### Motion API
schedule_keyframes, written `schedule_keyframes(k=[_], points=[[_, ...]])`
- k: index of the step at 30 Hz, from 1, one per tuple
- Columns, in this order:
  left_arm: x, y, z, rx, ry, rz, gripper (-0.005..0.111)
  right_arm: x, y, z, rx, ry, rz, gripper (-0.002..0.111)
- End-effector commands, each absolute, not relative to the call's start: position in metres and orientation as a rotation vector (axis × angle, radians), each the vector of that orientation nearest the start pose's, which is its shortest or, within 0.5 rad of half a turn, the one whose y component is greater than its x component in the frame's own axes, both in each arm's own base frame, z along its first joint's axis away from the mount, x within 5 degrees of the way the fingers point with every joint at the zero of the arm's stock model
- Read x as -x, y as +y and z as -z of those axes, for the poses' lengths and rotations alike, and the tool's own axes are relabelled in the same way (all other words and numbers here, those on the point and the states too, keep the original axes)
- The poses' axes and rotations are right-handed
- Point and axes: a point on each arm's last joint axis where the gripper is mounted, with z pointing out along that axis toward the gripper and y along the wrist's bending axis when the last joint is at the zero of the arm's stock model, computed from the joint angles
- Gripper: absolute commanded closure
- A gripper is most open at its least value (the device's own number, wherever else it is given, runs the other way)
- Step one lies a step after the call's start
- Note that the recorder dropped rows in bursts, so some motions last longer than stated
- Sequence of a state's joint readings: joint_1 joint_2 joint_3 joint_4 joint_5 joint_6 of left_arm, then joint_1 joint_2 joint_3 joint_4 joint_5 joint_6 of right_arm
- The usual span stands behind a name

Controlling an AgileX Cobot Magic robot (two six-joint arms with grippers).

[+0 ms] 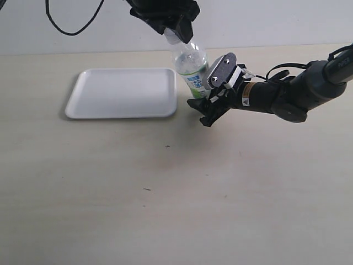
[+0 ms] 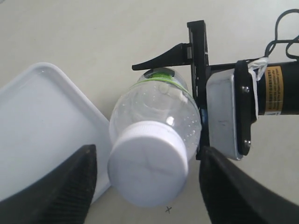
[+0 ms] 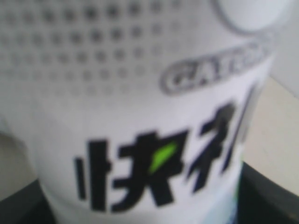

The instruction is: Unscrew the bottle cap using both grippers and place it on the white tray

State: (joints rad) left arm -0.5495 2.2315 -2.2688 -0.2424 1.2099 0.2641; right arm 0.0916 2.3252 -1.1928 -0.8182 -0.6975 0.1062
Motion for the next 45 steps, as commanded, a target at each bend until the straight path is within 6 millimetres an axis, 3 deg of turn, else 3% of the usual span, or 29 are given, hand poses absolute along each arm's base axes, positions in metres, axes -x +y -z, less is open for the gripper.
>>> schedule_keyframes(k=[1, 11, 16, 23, 32, 45], points=[[-0.4099, -0.2727, -0.3003, -1.002, 2.455, 0.416, 0.045, -0.4305, 0.0834, -0.0596, 0.942, 1.798, -0.204, 0.108], [-0.407, -0.271, -0.3093, -0.995, 2.439, 0.419, 0.045, -0.4304, 0.0834, -0.0596, 0.944, 1.797, -0.204, 0.108], [-0.4083, -0.2718, -0.3039, -1.0, 2.453, 0.417, 0.048, -0.4304, 0.0834, -0.0596, 0.944, 1.797, -0.204, 0.108], [-0.4082, -0.2717, -0.3038, -0.914, 2.497, 0.441, 0.107, -0.4304, 0.0834, -0.0596, 0.944, 1.797, -0.204, 0.108], [-0.4073, -0.2713, -0.3033, -0.829, 2.549, 0.463, 0.107, -0.4304, 0.0834, -0.0596, 0.944, 1.797, -0.204, 0.108], [-0.4057, -0.2744, -0.3031, -0.456, 2.687, 0.605, 0.107, -0.4305, 0.0834, -0.0596, 0.957, 1.79, -0.195, 0.108]])
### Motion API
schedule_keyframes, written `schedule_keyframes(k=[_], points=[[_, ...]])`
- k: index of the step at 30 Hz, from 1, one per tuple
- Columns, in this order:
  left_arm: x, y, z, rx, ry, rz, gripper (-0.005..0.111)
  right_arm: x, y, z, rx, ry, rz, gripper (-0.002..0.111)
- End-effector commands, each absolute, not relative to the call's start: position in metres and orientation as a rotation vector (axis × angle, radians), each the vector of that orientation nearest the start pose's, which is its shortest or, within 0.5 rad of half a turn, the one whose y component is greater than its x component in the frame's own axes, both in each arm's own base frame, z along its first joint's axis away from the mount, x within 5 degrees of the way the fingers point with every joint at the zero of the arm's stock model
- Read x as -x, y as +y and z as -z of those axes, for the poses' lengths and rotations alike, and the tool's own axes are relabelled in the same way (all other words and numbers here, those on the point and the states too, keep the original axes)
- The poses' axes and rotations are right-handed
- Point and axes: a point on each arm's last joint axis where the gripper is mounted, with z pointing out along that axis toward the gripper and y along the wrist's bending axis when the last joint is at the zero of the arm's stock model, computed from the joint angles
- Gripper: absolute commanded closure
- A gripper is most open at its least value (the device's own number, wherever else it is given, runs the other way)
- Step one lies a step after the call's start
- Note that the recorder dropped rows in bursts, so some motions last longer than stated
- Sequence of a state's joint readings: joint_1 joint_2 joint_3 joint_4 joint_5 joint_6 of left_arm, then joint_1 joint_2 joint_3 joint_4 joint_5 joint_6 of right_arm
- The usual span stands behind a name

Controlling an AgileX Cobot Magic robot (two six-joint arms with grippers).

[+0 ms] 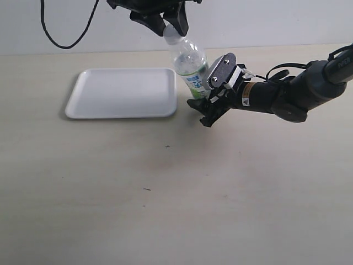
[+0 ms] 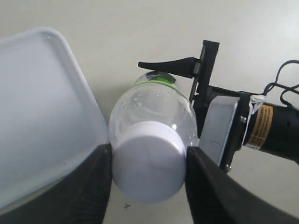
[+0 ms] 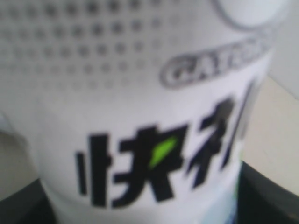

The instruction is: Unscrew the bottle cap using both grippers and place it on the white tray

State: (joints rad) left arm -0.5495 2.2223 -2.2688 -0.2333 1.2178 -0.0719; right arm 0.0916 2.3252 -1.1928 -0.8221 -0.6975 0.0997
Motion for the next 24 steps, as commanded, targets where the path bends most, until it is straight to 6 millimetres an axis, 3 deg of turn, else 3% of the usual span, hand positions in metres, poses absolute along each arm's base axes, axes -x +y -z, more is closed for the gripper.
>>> schedule_keyframes(k=[1, 6, 16, 24], points=[[-0.4051, -0.2754, -0.3034, -0.418, 2.699, 0.632, 0.107, -0.4305, 0.0834, -0.0596, 0.957, 1.79, -0.195, 0.108], [-0.402, -0.28, -0.3053, -0.286, 2.74, 0.749, 0.107, -0.4305, 0.0834, -0.0596, 0.957, 1.79, -0.195, 0.108], [-0.4075, -0.2719, -0.305, 0.104, 2.803, 0.798, 0.107, -0.4305, 0.0834, -0.0596, 0.954, 1.791, -0.195, 0.108], [-0.4079, -0.2712, -0.3053, 0.297, 2.821, 0.84, 0.107, -0.4305, 0.0834, -0.0596, 0.952, 1.792, -0.196, 0.108]])
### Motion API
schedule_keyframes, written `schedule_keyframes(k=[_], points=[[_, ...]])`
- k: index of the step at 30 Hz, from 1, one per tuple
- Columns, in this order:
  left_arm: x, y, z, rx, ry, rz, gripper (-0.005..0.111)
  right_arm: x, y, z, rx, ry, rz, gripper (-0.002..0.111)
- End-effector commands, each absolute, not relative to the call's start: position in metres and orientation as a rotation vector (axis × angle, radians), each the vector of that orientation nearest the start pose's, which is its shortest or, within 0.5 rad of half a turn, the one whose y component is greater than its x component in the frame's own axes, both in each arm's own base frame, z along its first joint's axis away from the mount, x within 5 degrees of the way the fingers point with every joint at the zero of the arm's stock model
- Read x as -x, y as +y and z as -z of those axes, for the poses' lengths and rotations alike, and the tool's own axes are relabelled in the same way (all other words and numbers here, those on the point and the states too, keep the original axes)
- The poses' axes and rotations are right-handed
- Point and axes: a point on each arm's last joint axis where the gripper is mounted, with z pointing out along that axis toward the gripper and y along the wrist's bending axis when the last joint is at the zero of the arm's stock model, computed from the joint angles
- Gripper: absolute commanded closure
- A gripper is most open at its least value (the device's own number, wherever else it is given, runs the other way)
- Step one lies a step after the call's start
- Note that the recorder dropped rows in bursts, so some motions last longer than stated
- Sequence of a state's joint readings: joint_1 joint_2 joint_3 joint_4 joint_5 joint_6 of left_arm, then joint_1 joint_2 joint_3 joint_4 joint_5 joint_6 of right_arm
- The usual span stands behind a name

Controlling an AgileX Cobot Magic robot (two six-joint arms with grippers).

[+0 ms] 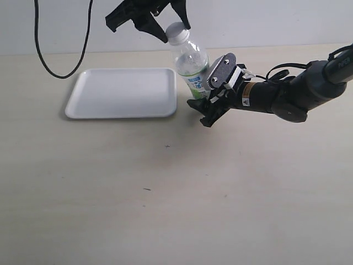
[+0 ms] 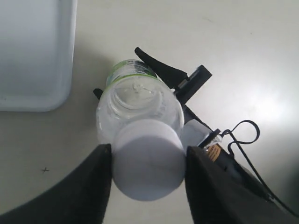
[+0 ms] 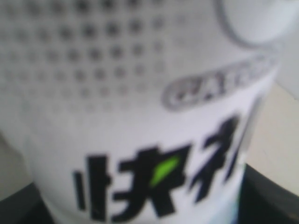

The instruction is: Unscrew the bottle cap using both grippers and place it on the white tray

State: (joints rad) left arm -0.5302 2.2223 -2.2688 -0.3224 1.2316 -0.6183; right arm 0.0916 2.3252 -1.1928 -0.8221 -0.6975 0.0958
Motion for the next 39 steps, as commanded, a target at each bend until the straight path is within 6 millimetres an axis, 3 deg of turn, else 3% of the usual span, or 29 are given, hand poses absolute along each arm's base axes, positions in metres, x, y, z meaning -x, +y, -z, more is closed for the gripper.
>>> schedule_keyframes(k=[1, 15, 19, 21, 25, 27, 30, 39], points=[[-0.408, -0.272, -0.305, 0.331, 2.823, 0.845, 0.107, -0.431, 0.083, -0.06, 0.952, 1.792, -0.196, 0.108], [-0.41, -0.269, -0.306, 0.358, 2.822, 0.855, 0.104, -0.431, 0.083, -0.06, 0.948, 1.794, -0.199, 0.108], [-0.41, -0.269, -0.306, 0.303, 2.819, 0.848, 0.081, -0.431, 0.083, -0.06, 0.948, 1.794, -0.199, 0.108], [-0.41, -0.269, -0.306, 0.263, 2.817, 0.842, 0.064, -0.431, 0.083, -0.06, 0.948, 1.794, -0.199, 0.108], [-0.41, -0.269, -0.306, 0.127, 2.804, 0.821, 0.018, -0.431, 0.083, -0.06, 0.948, 1.794, -0.199, 0.108], [-0.41, -0.269, -0.306, 0.034, 2.792, 0.806, 0.008, -0.431, 0.084, -0.06, 0.947, 1.79, -0.202, 0.108], [-0.41, -0.267, -0.307, -0.164, 2.751, 0.748, 0.005, -0.43, 0.084, -0.06, 0.942, 1.791, -0.208, 0.108], [-0.417, -0.251, -0.308, -0.74, 2.56, 0.34, 0.006, -0.43, 0.084, -0.06, 0.934, 1.8, -0.219, 0.108]])
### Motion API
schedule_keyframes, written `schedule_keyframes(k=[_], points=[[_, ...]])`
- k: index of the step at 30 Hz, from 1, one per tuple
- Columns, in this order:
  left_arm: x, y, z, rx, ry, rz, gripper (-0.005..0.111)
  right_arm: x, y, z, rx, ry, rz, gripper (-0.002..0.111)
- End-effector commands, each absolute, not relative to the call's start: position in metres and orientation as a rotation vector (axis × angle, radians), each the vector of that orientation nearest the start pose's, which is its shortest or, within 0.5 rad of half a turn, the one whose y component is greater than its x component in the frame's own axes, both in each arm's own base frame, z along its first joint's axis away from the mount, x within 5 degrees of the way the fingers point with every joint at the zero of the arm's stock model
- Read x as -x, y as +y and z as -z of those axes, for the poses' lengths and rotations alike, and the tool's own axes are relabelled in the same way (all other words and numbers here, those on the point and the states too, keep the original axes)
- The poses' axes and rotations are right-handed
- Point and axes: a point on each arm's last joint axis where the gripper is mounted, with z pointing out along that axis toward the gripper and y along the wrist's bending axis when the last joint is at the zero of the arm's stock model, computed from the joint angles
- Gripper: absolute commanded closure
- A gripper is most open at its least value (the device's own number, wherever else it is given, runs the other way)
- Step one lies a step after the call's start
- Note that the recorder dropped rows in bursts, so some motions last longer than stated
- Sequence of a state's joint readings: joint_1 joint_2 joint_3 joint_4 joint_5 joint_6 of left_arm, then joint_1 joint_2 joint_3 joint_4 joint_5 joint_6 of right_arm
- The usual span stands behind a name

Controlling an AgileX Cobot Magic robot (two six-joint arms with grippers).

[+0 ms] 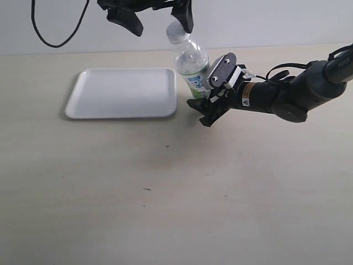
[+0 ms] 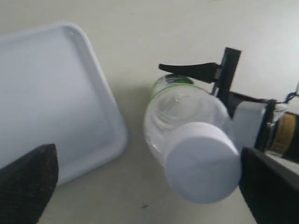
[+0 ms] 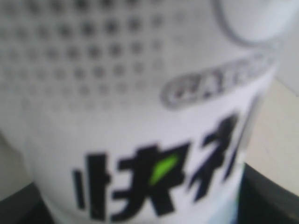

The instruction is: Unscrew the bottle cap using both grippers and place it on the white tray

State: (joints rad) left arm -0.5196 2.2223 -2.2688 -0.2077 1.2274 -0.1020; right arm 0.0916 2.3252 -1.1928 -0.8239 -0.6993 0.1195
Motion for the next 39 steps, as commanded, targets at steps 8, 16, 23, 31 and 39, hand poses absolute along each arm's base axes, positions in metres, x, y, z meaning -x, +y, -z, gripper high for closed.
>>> schedule_keyframes(k=[8, 16, 23, 31, 39], points=[[-0.414, -0.259, -0.31, -1.147, 2.357, 0.327, 0.006, -0.43, 0.084, -0.06, 0.925, 1.807, -0.225, 0.108], [-0.405, -0.271, -0.313, -1.478, 2.103, 0.449, 0.006, -0.43, 0.084, -0.059, 0.925, 1.809, -0.224, 0.108], [-0.406, -0.269, -0.312, -1.605, 2.004, 0.361, 0.006, -0.43, 0.084, -0.059, 0.925, 1.809, -0.224, 0.108], [-0.408, -0.266, -0.311, -1.818, 1.81, 0.225, 0.006, -0.43, 0.084, -0.059, 0.919, 1.813, -0.228, 0.108], [-0.41, -0.264, -0.31, -2.015, 1.596, 0.103, 0.006, -0.43, 0.084, -0.059, 0.919, 1.813, -0.228, 0.108]])
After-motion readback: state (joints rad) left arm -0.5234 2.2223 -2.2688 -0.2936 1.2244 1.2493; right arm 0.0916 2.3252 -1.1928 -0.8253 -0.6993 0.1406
